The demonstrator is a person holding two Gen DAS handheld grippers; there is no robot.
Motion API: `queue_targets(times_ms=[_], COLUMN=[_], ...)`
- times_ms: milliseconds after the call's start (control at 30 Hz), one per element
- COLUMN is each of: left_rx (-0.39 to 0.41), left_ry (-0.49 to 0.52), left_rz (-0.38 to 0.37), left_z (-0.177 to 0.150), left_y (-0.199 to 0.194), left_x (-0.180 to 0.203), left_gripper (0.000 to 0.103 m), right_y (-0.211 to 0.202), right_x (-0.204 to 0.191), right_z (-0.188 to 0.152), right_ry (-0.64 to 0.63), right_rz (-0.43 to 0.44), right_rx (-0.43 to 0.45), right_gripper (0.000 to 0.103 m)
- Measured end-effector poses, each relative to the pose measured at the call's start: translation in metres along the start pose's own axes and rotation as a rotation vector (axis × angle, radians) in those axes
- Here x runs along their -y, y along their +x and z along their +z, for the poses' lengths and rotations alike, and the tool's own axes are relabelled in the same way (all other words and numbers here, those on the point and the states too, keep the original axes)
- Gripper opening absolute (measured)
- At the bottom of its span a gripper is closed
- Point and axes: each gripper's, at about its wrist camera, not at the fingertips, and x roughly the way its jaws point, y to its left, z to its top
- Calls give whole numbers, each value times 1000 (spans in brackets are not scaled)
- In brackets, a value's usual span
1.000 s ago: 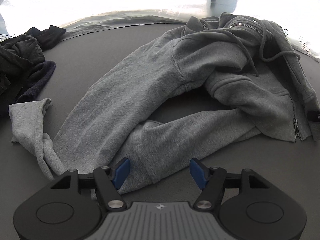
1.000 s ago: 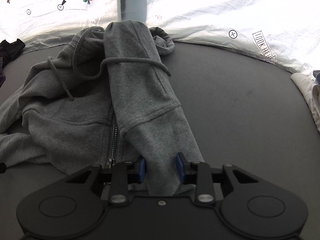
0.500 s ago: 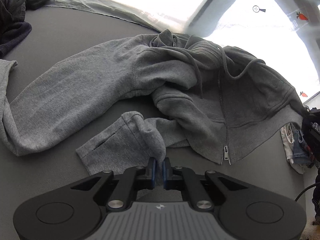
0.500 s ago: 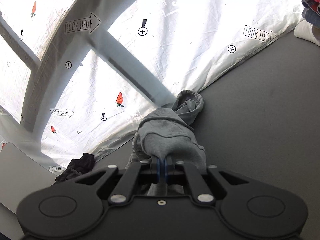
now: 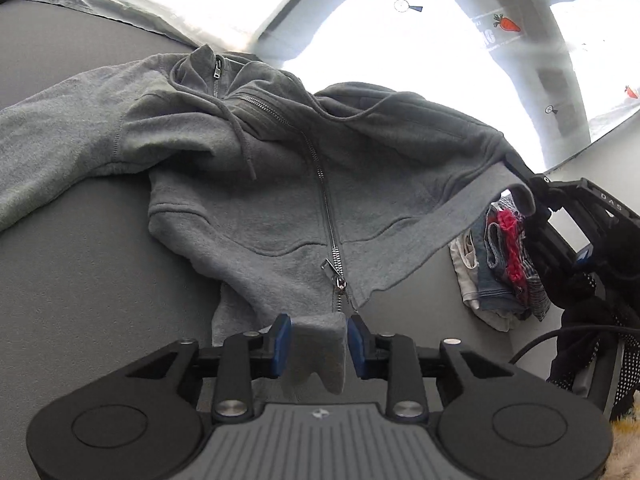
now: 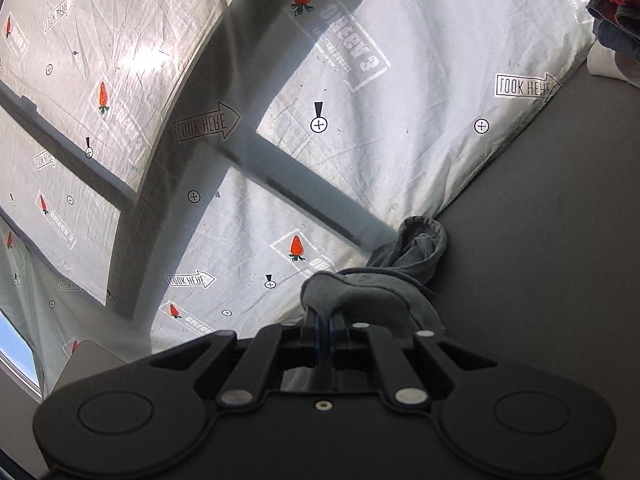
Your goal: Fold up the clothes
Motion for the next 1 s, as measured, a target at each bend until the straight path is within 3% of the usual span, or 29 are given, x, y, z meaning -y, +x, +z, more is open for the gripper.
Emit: queue_targets(times_ms=[100,233,400,633,667,800,867,1000], left_rx=[72,65,-10,-69,-68,-51,-10,123], left_ry=[-80,-140,-99,-3,11,-13,-58,-50], left_rz=[81,125,127,160,167,193,180,220], left_z=[17,35,47,54,54,56,60,73], left_y=[-16,-8,26,66,68,68,59,19], left_x=[-29,-53,-54,-41,-41,-48,-51,-46], left_gripper=[51,55,62,61,60,16,12,9], right_y=[5,10,15,13,13,14,15,14], right_x=[5,6,12,27,27,29,25,12], right_z=[-5,-9,-8,-1,-1,-2,-2,-4], right_ry=[25,21,30,67,65,73,60,19], right_rz=[-1,-24,-66,-125,-132,-137,-137,-118], right_rx=[-7,-16,-15,10,10,5,0,-12], right_gripper=[5,5,5,5,5,5,5,5])
